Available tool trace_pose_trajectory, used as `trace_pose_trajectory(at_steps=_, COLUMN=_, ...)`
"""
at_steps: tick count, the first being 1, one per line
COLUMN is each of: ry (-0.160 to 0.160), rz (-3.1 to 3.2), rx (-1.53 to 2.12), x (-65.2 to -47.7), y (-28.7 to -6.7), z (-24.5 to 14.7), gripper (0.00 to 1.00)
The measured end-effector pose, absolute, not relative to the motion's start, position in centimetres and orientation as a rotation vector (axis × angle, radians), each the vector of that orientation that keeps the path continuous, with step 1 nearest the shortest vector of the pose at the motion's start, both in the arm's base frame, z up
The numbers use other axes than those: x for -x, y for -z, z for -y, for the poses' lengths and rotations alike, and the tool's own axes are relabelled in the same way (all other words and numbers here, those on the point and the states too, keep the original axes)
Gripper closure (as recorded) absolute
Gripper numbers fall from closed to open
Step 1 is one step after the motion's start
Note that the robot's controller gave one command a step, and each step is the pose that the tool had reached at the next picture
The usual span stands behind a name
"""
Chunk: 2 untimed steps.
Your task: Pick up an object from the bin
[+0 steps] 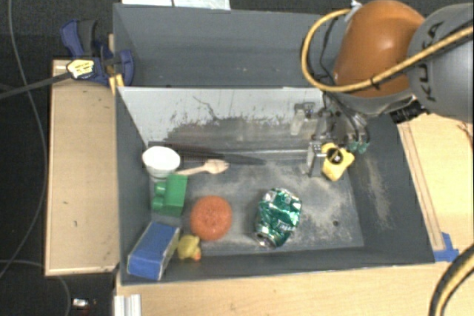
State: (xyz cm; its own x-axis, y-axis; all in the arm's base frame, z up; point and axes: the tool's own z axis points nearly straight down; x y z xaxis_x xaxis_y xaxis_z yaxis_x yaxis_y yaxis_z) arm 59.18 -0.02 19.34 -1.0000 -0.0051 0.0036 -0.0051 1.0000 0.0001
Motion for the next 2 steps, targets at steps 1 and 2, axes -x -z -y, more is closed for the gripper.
trace_pose_trajectory(at_steps=1, ry=0.0, rz=3.145, rx=-0.008, x=-59.3, y=-19.7, z=0.0, gripper=0.0)
trace_pose_trajectory(at_steps=2, ry=0.0, rz=3.143, rx=-0.18, x=-55.5, y=-14.8, z=-2.6, gripper=0.0)
